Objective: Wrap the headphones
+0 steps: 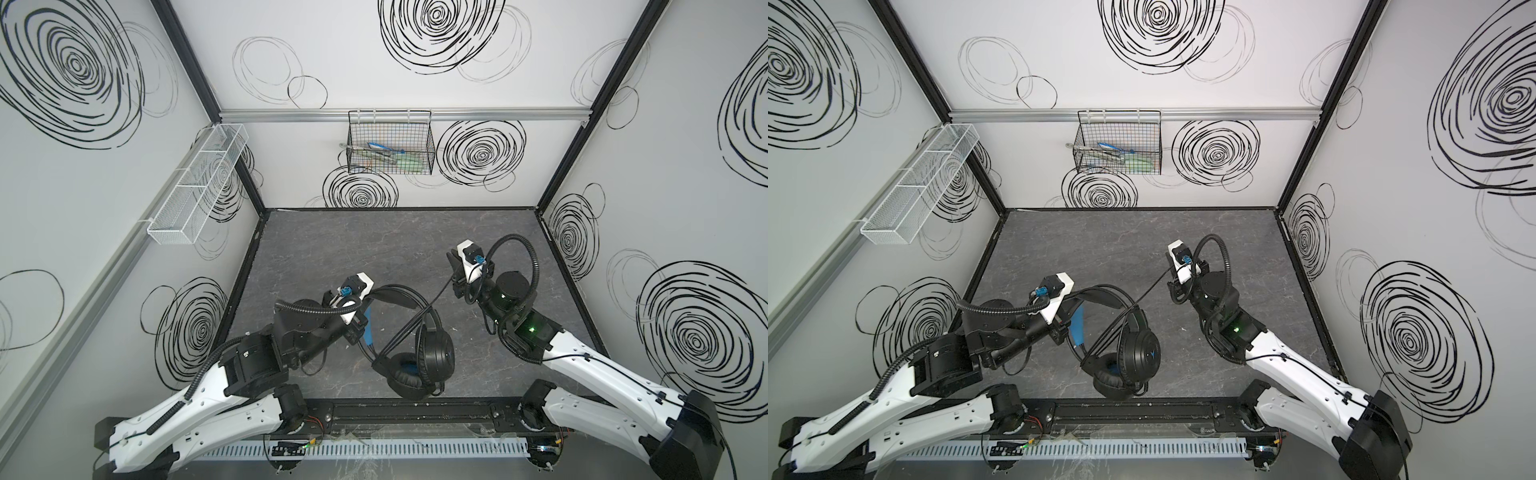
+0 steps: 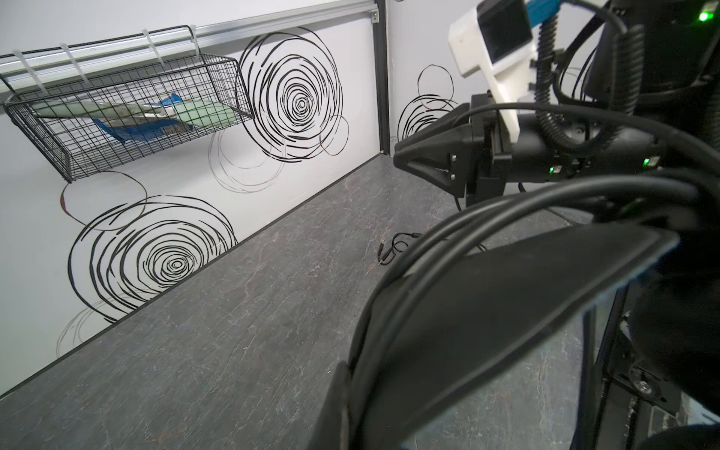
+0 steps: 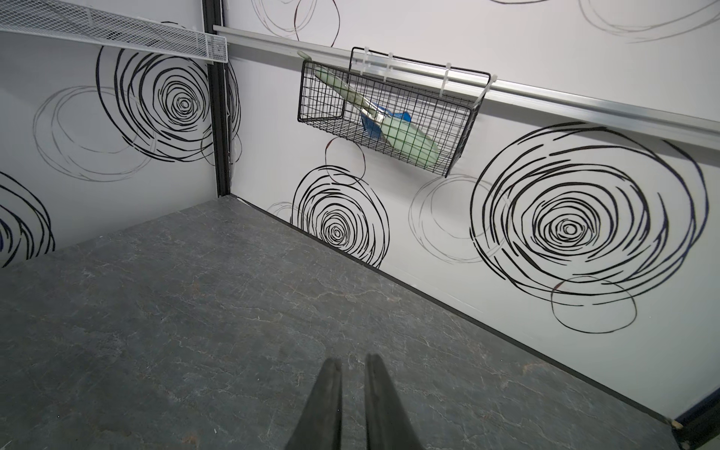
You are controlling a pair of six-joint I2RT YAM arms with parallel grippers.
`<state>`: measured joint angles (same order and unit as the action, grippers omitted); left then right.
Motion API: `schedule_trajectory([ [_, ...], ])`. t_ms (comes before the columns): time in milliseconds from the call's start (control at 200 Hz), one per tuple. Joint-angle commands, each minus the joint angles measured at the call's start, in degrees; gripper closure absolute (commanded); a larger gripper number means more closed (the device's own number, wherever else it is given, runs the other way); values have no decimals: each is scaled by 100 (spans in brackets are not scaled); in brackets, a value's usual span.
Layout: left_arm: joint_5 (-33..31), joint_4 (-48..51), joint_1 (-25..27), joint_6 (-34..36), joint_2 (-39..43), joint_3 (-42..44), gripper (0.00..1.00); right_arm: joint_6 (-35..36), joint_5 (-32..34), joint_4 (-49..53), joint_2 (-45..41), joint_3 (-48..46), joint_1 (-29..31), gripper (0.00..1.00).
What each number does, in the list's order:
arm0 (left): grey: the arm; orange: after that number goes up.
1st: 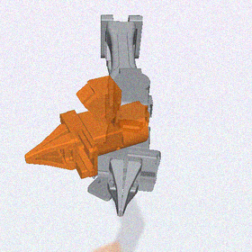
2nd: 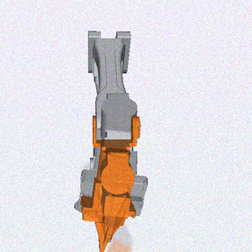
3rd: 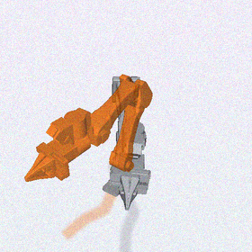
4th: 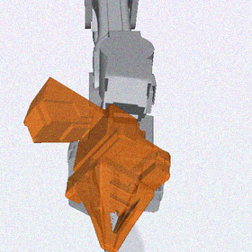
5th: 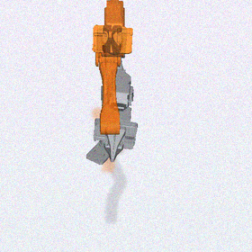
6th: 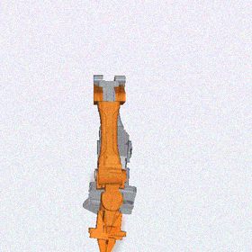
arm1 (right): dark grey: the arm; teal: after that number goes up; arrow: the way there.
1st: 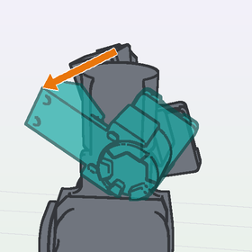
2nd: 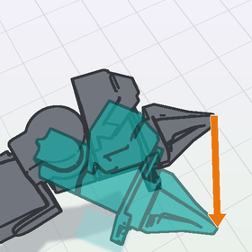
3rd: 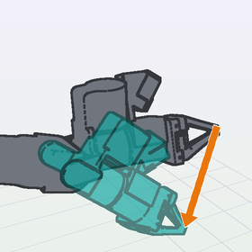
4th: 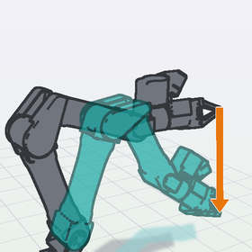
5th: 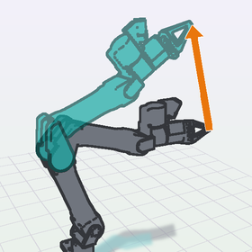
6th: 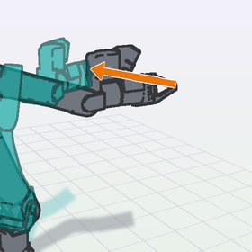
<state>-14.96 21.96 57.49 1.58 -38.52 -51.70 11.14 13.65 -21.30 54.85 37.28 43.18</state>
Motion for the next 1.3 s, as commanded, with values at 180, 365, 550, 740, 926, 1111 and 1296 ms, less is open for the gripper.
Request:
schedule_trajectory([
  [180,181,-1212,39,-660,153,-311,100,-230,-335,-453,-9,-190,-55,86],
  [365,342,-1482,42,-850,140,-339,100,-339,-348,-463,-1,-255,-56,92],
  [550,441,-1783,43,-1019,135,-376,100,-367,-425,-540,-17,-342,-55,96],
  [740,257,-1913,36,-1132,-12,-558,100,-362,-717,-616,-96,-472,-55,94],
  [926,73,-2057,35,-1269,-76,-656,100,-191,-1311,-810,-150,-670,-55,93],
  [1111,-77,-2254,40,-1346,-163,-721,100,-178,-1568,-1016,-105,-809,-46,93],
  [1296,-284,-2528,34,-1373,-327,-733,100,-200,-1612,-1101,22,-844,-46,94],
])
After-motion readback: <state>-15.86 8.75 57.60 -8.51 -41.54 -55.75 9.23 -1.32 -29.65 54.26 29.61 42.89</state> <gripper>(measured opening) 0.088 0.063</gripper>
